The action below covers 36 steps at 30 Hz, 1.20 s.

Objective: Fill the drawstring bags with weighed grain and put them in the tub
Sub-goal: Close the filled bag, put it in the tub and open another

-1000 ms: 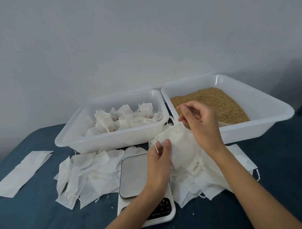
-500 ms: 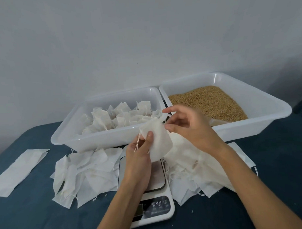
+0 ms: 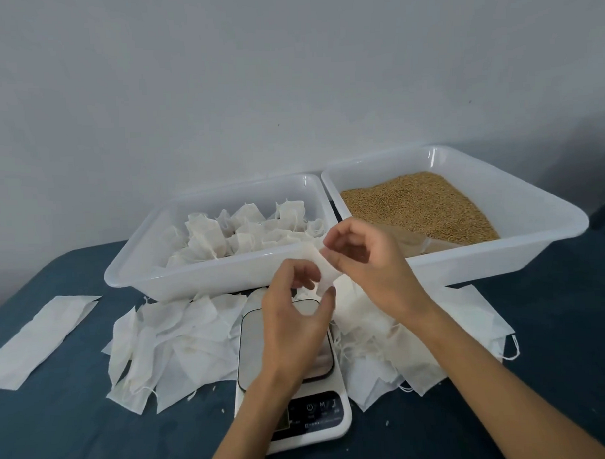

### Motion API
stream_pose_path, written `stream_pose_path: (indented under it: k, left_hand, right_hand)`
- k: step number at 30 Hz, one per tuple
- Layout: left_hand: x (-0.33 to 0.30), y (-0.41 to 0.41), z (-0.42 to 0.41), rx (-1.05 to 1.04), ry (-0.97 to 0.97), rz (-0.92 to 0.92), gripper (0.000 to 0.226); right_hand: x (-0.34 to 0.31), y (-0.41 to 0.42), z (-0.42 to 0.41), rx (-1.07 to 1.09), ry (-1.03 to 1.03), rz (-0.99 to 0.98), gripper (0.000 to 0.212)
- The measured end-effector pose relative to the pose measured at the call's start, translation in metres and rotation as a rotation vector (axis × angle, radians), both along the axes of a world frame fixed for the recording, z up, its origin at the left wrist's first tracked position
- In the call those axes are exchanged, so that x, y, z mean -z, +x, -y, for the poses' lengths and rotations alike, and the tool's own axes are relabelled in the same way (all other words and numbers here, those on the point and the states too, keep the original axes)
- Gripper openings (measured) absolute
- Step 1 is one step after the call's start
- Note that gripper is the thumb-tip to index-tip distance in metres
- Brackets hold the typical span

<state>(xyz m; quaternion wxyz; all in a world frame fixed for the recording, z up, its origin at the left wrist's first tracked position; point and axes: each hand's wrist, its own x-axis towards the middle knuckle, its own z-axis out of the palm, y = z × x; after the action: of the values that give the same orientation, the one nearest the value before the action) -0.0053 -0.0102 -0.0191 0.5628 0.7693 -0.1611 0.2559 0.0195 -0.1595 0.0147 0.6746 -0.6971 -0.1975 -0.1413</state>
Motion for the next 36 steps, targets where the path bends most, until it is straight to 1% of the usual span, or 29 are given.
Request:
stream_pose_path:
  k: [3, 5, 7, 9, 13, 15, 17, 19, 21, 23, 25, 26, 27, 28, 30, 31, 33, 34, 36]
  left_hand:
    - [-0.005, -0.002, -0.003, 0.092, -0.167, -0.056, 0.013]
    - [-0.007, -0.001, -0.005, 0.105, -0.227, -0.090, 0.015]
    - [-0.006, 0.000, -0.004, 0.090, -0.204, -0.109, 0.018]
    - [-0.005, 0.001, -0.004, 0.075, -0.202, -0.117, 0.016]
    - [-0.003, 0.004, -0.007, 0.038, -0.249, -0.131, 0.015]
    - [-0.004, 0.003, -0.006, 0.039, -0.233, -0.127, 0.016]
    - [-0.005, 0.002, -0.005, 0.051, -0.183, -0.101, 0.016]
    - [-0.003, 0.003, -0.005, 0.056, -0.144, -0.089, 0.019]
    - [-0.001, 0.003, -0.006, 0.060, -0.152, -0.106, 0.022]
    - [-0.005, 0.002, -0.007, 0.069, -0.204, -0.145, 0.024]
    - [-0.009, 0.003, -0.010, 0.140, -0.333, -0.222, 0.021]
    - [-0.010, 0.004, -0.011, 0.198, -0.418, -0.268, 0.019]
    - [-0.010, 0.005, -0.013, 0.237, -0.481, -0.304, 0.016]
    - [-0.010, 0.006, -0.015, 0.229, -0.499, -0.316, 0.015]
    - [-0.008, 0.007, -0.018, 0.137, -0.421, -0.273, 0.023]
    - [-0.008, 0.007, -0.018, 0.110, -0.385, -0.247, 0.027]
    - [-0.009, 0.006, -0.017, 0.095, -0.368, -0.216, 0.032]
    - [-0.009, 0.006, -0.016, 0.088, -0.360, -0.207, 0.034]
    - [-0.010, 0.006, -0.015, 0.073, -0.336, -0.189, 0.036]
  right_hand:
    - [-0.001, -0.002, -0.001, 0.030, -0.007, 0.060, 0.014]
    - [0.000, -0.004, -0.003, 0.020, -0.086, 0.106, 0.015]
    - [0.001, -0.005, -0.006, 0.029, -0.179, 0.153, 0.020]
    - [0.003, -0.005, -0.007, 0.059, -0.225, 0.186, 0.020]
    - [0.004, -0.002, -0.005, 0.293, -0.349, 0.292, 0.018]
    - [0.005, -0.002, -0.006, 0.322, -0.402, 0.317, 0.021]
    - [0.007, -0.004, -0.010, 0.247, -0.355, 0.257, 0.022]
    - [0.006, -0.004, -0.012, 0.164, -0.222, 0.148, 0.015]
    - [0.002, -0.004, -0.010, 0.131, -0.073, 0.049, 0.008]
    - [-0.001, -0.002, -0.005, 0.142, 0.057, -0.024, 0.008]
    - [-0.003, -0.001, -0.002, 0.091, 0.182, -0.098, 0.006]
    - [-0.002, 0.000, -0.002, 0.078, 0.196, -0.105, 0.009]
    - [-0.001, 0.000, -0.002, 0.106, 0.160, -0.077, 0.012]
    - [0.001, 0.000, -0.002, 0.180, 0.072, -0.009, 0.011]
    - [0.004, 0.000, -0.002, 0.348, -0.146, 0.165, 0.002]
    - [0.005, -0.001, -0.002, 0.415, -0.217, 0.223, 0.005]
    - [0.005, -0.001, -0.002, 0.428, -0.225, 0.256, 0.005]
    - [0.003, -0.003, -0.003, 0.386, -0.198, 0.248, 0.004]
    - [0.002, -0.006, -0.005, 0.267, -0.127, 0.166, 0.003]
